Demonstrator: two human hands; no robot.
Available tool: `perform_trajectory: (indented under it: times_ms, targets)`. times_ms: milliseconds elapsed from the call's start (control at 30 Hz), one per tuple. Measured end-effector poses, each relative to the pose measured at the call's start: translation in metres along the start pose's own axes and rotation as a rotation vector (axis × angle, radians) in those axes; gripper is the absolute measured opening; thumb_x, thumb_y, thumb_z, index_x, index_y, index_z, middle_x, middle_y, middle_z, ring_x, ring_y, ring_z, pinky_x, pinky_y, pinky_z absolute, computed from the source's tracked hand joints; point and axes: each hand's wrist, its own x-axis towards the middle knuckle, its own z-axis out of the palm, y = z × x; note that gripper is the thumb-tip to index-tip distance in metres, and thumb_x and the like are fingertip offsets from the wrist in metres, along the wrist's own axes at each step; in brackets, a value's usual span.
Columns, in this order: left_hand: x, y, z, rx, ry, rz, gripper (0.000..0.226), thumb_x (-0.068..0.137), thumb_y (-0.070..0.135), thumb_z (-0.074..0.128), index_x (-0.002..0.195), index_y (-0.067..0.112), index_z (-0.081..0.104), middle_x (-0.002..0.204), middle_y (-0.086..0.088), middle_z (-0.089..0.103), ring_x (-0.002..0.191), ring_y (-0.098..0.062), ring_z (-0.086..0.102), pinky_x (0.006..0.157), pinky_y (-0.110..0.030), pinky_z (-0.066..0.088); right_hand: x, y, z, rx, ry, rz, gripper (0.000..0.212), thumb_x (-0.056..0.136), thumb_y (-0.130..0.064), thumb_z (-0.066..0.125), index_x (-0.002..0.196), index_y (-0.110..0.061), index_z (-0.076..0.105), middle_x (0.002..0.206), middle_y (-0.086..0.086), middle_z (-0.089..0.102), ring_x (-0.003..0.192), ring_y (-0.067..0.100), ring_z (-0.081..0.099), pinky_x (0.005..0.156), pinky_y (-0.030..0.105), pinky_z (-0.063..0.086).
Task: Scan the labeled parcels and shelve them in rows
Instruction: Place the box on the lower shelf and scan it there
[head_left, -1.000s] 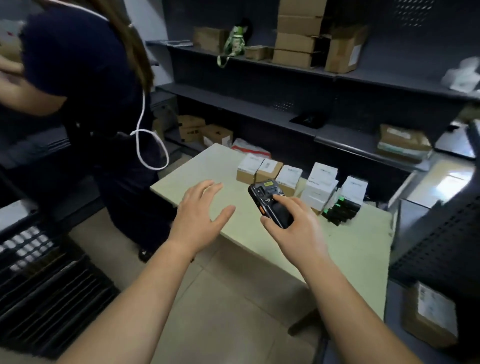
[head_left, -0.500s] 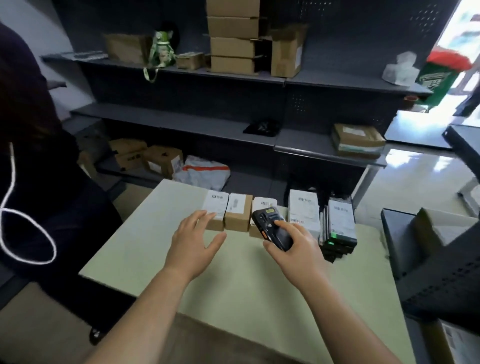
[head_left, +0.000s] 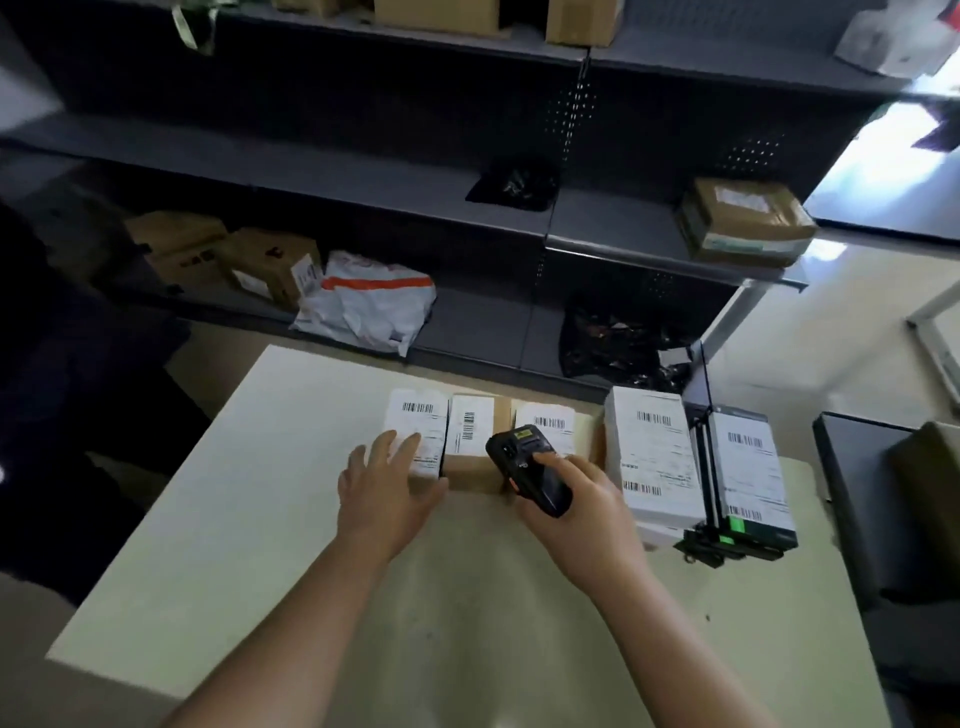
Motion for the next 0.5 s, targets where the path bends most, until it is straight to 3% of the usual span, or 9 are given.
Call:
perform_trajectory:
  times_ms: [133,267,500]
  targets:
    - [0.037,-0.008,0.022,0.055,-0.084,0.019,0.079,0.085,0.069,0.053,0.151,0.035,0.028,0.162,0.003,0.012,0.145,-0.038,0.012,0.116,-0.051,0.017,0.021,-0.005,0.015,-0.041,0.042,0.035,0.055,0.078,-0.047,0.072,0.131,-0.040,0.056,0.118,-0.014,0.058,0.103,0.016,0.056,0.082,0.033,0.048]
    - [0.057,-0.013,0.035,0.077,-0.124,0.050,0.078,0.083,0.064,0.061,0.148,0.032,0.033,0.159,0.004,0.011,0.136,-0.034,0.022,0.108,-0.048,0.033,0.033,-0.009,0.025,-0.014,0.063,0.070,0.055,0.075,-0.048,0.072,0.128,-0.043,0.056,0.116,-0.018,0.057,0.104,0.016,0.057,0.084,0.040,0.052]
    - [0.057,-0.027,0.027,0.027,-0.112,0.058,0.072,0.081,0.051,0.064,0.146,0.032,0.037,0.156,0.006,0.013,0.129,-0.029,0.025,0.105,-0.044,0.036,0.036,-0.018,0.030,0.052,0.091,0.076,0.053,0.077,-0.038,0.076,0.127,-0.036,0.061,0.111,-0.015,0.059,0.101,0.013,0.056,0.081,0.030,0.048]
